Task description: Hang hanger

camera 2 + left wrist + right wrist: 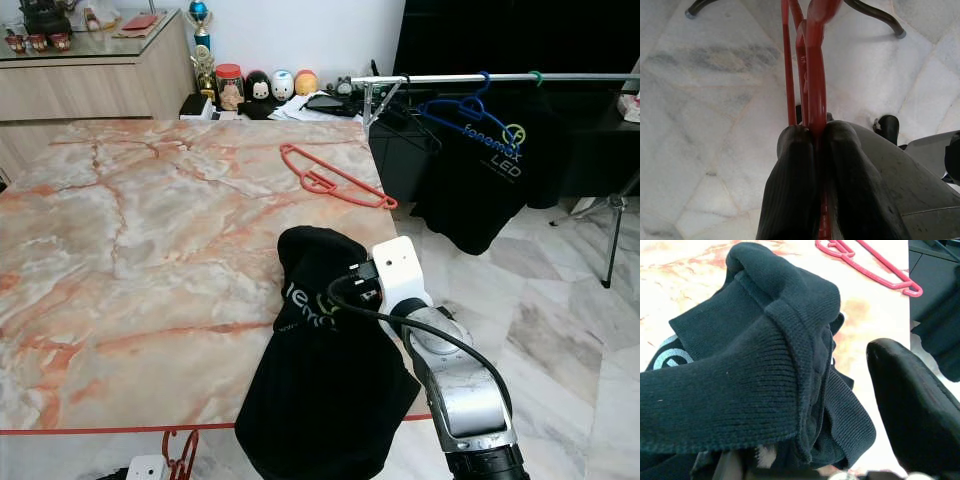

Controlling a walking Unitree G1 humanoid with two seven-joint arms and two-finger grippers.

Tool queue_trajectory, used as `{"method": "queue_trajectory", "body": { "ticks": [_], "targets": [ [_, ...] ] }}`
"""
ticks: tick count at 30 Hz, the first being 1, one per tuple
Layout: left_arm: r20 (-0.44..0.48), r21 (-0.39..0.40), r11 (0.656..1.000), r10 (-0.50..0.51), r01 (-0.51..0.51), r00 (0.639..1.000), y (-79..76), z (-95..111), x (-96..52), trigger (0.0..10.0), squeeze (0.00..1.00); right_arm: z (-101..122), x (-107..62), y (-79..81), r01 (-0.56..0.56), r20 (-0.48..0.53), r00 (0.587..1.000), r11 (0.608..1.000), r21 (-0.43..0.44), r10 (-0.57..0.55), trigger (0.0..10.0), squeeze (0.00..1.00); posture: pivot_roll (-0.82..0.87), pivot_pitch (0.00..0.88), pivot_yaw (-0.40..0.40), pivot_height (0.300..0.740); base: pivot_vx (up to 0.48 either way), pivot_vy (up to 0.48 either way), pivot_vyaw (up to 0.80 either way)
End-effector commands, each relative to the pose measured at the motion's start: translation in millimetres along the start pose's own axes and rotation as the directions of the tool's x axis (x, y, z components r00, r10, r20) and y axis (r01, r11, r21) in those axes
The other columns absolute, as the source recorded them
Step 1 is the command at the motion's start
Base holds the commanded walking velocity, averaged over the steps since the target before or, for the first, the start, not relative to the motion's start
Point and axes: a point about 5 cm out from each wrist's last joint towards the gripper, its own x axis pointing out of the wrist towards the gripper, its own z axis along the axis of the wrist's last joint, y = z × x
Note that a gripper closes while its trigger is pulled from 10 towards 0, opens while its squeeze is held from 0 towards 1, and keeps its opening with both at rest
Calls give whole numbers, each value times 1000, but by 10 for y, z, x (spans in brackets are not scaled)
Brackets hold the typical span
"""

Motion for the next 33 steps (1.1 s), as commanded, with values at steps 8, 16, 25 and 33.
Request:
{"method": "queue_trajectory", "body": {
  "ticks": [8, 16, 25, 33],
  "targets": [
    [-40, 7, 1000, -17, 17, 999, -45, -89, -9, 10000, 0, 12, -16, 0, -5, 1, 1000, 1000, -28, 5, 10000, 0, -21, 0, -53, 740, 0, 0, 0],
    [-37, 3, 1000, -16, 16, 999, -40, -83, -9, 10000, 0, -4, -14, 8, -17, -11, 1000, 999, -38, 17, 10000, 0, -20, 0, -53, 740, 0, 0, 0],
    [-36, 2, 1000, -17, 17, 999, -36, -80, -9, 10000, 0, -53, -13, 22, -32, -30, 999, 998, -51, 30, 10000, 0, -19, 0, -52, 740, 0, 0, 0],
    [-35, -1, 1000, -17, 17, 999, -35, -83, -10, 10000, 0, -56, -4, 28, -35, -30, 999, 997, -62, 33, 10000, 0, -21, 0, -52, 740, -94, 0, 0]
  ]
}}
